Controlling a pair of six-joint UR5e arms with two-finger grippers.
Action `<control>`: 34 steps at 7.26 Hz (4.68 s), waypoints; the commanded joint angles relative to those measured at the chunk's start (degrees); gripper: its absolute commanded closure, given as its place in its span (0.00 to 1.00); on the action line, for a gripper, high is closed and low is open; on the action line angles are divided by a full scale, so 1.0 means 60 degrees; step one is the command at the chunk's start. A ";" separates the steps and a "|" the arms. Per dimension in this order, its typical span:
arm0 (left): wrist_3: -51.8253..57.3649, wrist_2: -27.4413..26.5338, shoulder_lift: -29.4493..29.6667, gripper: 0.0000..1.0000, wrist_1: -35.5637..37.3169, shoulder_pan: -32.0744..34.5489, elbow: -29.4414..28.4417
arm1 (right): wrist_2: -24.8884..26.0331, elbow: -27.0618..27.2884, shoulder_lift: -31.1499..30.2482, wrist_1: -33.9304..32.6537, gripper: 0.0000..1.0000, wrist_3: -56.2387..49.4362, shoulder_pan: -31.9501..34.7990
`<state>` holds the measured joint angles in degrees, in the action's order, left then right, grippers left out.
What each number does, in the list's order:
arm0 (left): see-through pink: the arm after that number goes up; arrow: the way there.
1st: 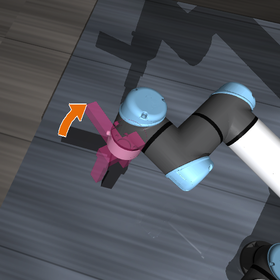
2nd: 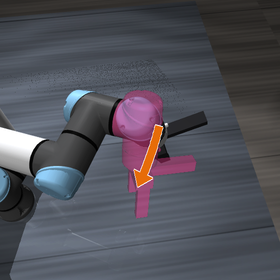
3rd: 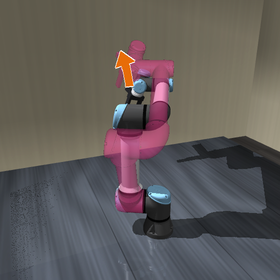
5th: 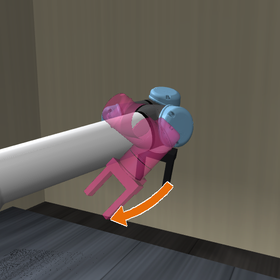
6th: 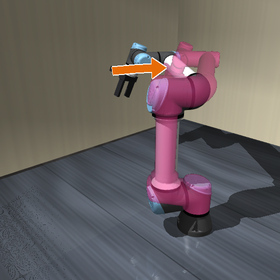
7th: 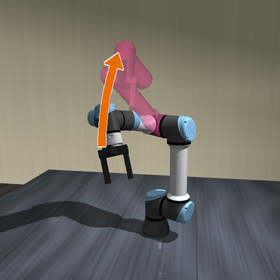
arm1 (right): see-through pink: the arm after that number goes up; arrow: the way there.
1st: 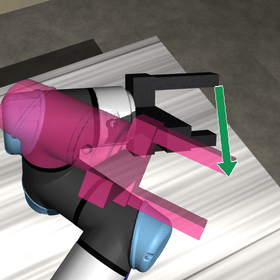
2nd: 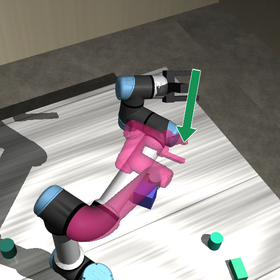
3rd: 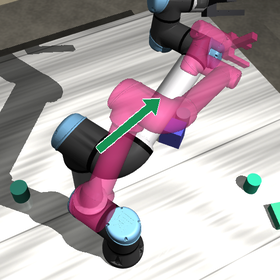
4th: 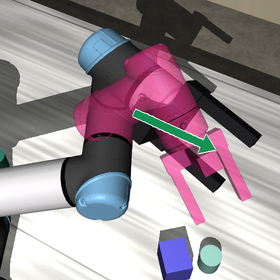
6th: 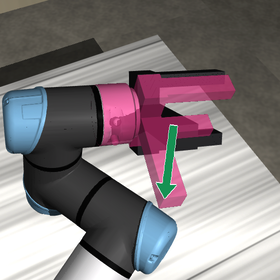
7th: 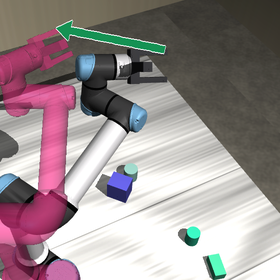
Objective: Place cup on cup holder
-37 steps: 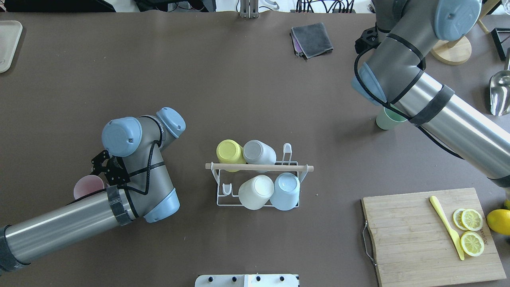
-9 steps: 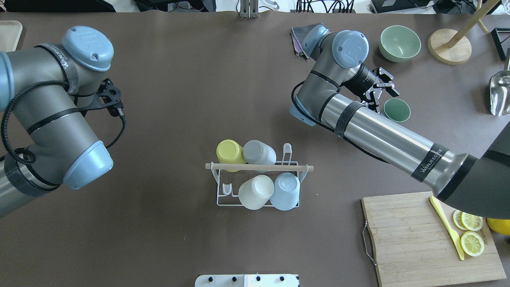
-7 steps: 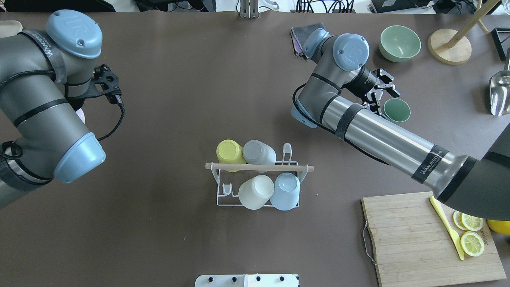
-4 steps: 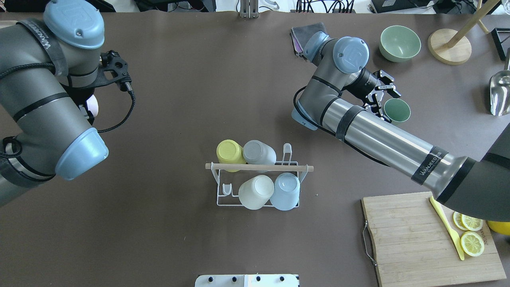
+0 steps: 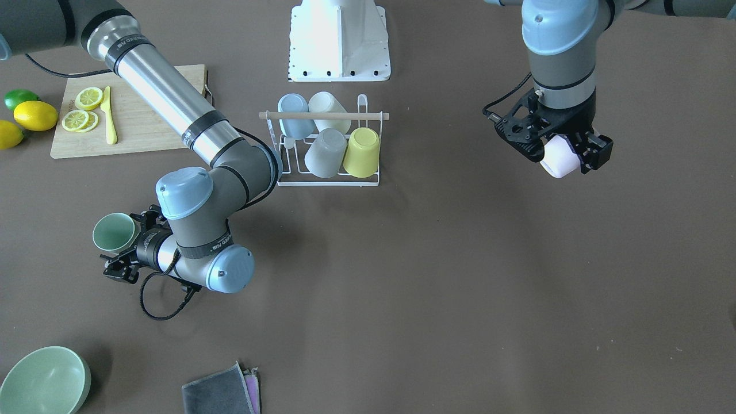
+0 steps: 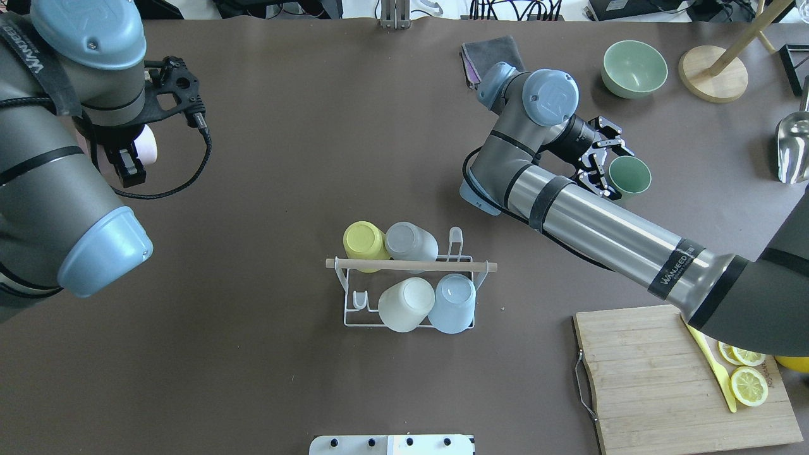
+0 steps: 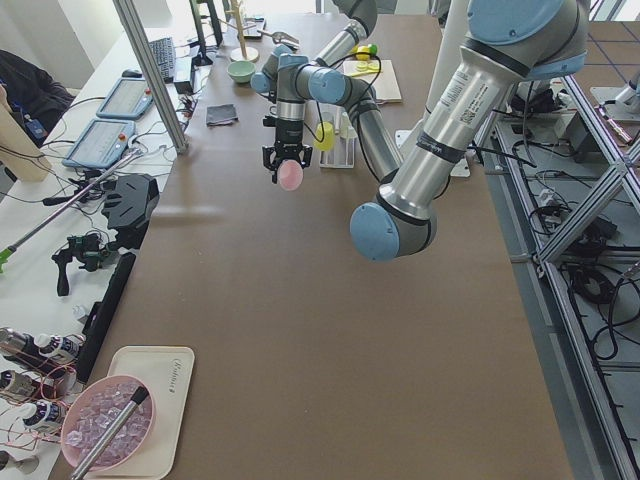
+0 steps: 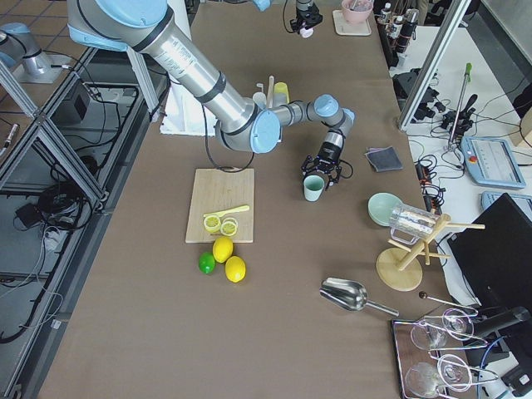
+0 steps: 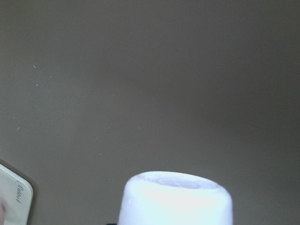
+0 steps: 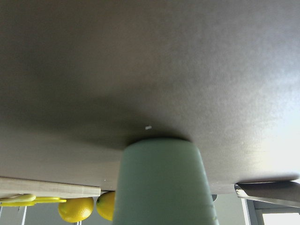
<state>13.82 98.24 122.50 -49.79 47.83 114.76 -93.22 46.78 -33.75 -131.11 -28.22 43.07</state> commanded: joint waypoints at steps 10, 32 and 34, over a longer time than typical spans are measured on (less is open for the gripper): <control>-0.1908 0.0092 -0.1505 0.50 -0.9289 -0.0105 -0.0215 | 0.0200 -0.0019 -0.0117 0.0056 0.43 -0.0540 -0.0147; 0.0636 0.0722 -0.1083 0.50 -2.5113 -0.4734 -0.4826 | -0.6993 0.7013 -0.4861 1.4915 0.51 0.6119 0.1933; 0.0626 0.0722 -0.1110 0.50 -2.5742 -0.4778 -0.5369 | -0.6905 0.6983 -0.4994 1.6338 0.51 0.7394 0.1947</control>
<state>17.05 102.61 115.69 -202.32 19.36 84.70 -134.98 88.75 -62.99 -38.57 11.67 54.69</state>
